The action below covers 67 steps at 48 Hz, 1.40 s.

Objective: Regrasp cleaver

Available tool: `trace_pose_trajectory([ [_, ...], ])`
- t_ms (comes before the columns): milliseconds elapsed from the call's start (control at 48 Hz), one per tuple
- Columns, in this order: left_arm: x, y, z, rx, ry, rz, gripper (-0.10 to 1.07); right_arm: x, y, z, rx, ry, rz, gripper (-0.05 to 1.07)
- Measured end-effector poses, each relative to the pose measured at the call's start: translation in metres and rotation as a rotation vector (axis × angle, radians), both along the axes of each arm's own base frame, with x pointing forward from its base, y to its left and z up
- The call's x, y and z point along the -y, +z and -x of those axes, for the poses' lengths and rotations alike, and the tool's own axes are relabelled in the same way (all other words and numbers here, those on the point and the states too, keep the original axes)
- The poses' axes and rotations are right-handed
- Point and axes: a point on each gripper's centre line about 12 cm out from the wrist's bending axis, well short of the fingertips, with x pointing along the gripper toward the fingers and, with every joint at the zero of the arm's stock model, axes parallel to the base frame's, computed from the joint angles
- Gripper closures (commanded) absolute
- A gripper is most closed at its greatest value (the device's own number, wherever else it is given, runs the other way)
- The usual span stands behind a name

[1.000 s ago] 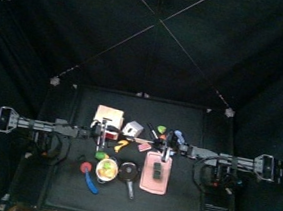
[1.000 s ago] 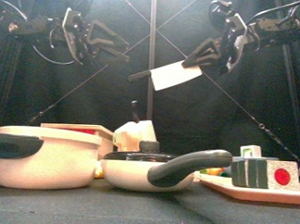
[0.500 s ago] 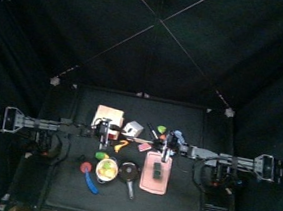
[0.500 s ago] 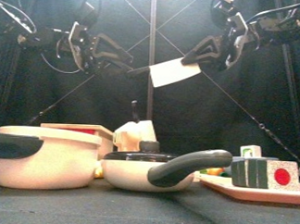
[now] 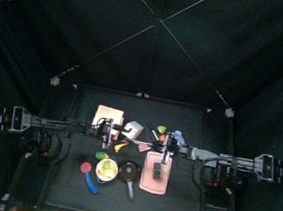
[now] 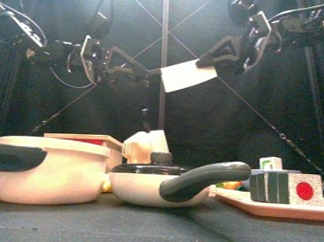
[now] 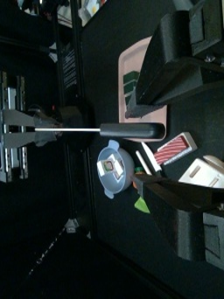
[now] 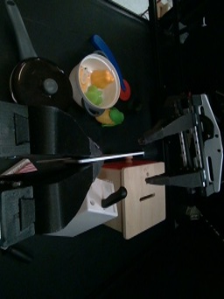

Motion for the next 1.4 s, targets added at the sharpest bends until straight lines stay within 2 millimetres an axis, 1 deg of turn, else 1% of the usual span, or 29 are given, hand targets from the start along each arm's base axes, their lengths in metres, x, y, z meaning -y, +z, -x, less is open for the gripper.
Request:
trace_pose_trajectory([
  [83, 0.001, -0.003, -0.002, -0.009, -0.010, -0.007, 0.11, 0.000, 0.000, 0.000, -0.002, 0.002, 0.001, 0.70],
  [229, 0.000, -0.001, -0.004, -0.002, -0.012, -0.012, 0.16, 0.000, 0.000, 0.000, 0.000, 0.000, 0.000, 0.70],
  [646, 0.001, -0.001, -0.005, -0.003, -0.017, -0.016, 0.48, 0.000, -0.004, 0.001, -0.009, -0.002, -0.001, 0.70],
  [750, 0.001, -0.001, -0.005, -0.003, -0.018, -0.015, 0.54, 0.000, -0.004, 0.002, -0.010, -0.003, -0.004, 0.70],
  [938, 0.002, -0.001, -0.005, -0.004, -0.024, -0.024, 0.55, 0.001, -0.007, 0.002, -0.020, -0.003, -0.001, 0.70],
  [1188, 0.006, -0.003, -0.008, -0.011, -0.043, -0.030, 0.55, -0.002, -0.028, 0.011, -0.098, 0.002, -0.005, 0.70],
  [1250, 0.006, -0.005, -0.011, -0.018, -0.046, -0.028, 0.55, -0.003, -0.033, 0.013, -0.113, 0.004, -0.007, 0.70],
  [1396, 0.006, -0.015, -0.017, -0.042, -0.052, -0.019, 0.55, -0.003, -0.038, 0.017, -0.134, 0.002, -0.017, 0.70],
])
